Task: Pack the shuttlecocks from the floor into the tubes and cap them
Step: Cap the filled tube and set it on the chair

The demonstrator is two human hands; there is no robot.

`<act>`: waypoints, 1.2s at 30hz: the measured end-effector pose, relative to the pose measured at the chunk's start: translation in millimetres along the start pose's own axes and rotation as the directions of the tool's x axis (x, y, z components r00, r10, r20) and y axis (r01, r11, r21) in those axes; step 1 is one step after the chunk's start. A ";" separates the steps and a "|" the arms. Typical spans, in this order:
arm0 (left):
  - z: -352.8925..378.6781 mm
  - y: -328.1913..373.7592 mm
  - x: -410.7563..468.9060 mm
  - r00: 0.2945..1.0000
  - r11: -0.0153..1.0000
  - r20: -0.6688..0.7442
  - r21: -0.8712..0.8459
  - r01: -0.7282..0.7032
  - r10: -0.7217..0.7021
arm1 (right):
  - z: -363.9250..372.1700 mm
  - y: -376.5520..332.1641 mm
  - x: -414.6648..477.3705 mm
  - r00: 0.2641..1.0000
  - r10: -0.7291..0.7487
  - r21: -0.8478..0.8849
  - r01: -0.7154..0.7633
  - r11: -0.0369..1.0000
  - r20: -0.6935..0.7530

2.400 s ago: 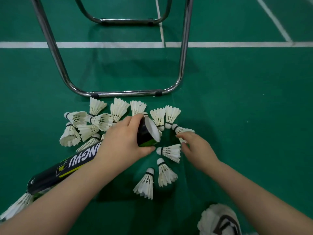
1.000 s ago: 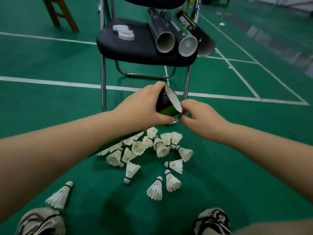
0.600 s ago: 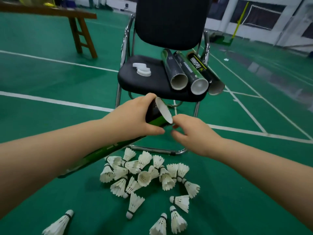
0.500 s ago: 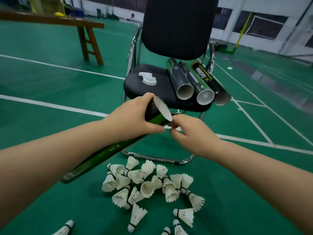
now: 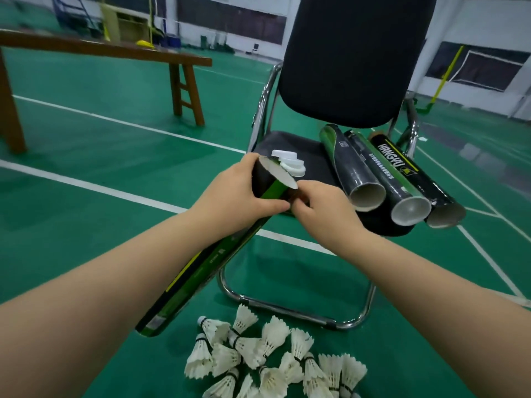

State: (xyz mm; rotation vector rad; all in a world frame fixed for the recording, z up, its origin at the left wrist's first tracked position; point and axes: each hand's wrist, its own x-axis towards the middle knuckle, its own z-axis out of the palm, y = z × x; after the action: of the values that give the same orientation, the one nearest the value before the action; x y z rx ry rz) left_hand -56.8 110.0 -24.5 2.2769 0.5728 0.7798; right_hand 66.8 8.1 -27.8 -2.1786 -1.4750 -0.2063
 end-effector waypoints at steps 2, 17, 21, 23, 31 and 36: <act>3.8 -13.0 6.7 0.999 1.000 -0.014 -0.002 0.031 -0.031 | 14.6 6.1 16.3 1.000 0.017 0.000 -0.017 1.000 0.002; 38.2 -54.4 33.7 0.990 0.988 -0.032 -0.061 0.139 -0.141 | 65.8 61.6 141.0 0.918 0.395 -0.160 -0.396 0.904 -0.043; 42.9 -58.3 39.3 0.989 0.989 -0.041 -0.056 0.139 -0.141 | 71.0 65.2 153.4 0.899 0.437 -0.178 -0.425 0.887 0.028; 43.1 -61.0 41.3 0.988 0.987 -0.048 -0.062 0.146 -0.149 | 72.5 68.1 158.5 0.905 0.421 -0.208 -0.401 0.892 0.062; 41.1 -73.0 41.7 0.982 0.983 -0.052 -0.058 0.177 -0.180 | 87.9 59.2 170.4 0.984 0.172 -0.269 -0.156 0.951 0.039; 36.9 -78.5 37.8 0.983 0.984 -0.053 -0.032 0.175 -0.177 | 93.6 56.6 168.9 0.987 0.155 -0.455 -0.120 0.883 0.040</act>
State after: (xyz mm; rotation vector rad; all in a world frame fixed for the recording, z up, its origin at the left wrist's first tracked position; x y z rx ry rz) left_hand -19.5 169.7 -87.7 2.1507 0.7730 0.7603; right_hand 172.0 176.5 -60.7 -2.6769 -1.4084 -0.4630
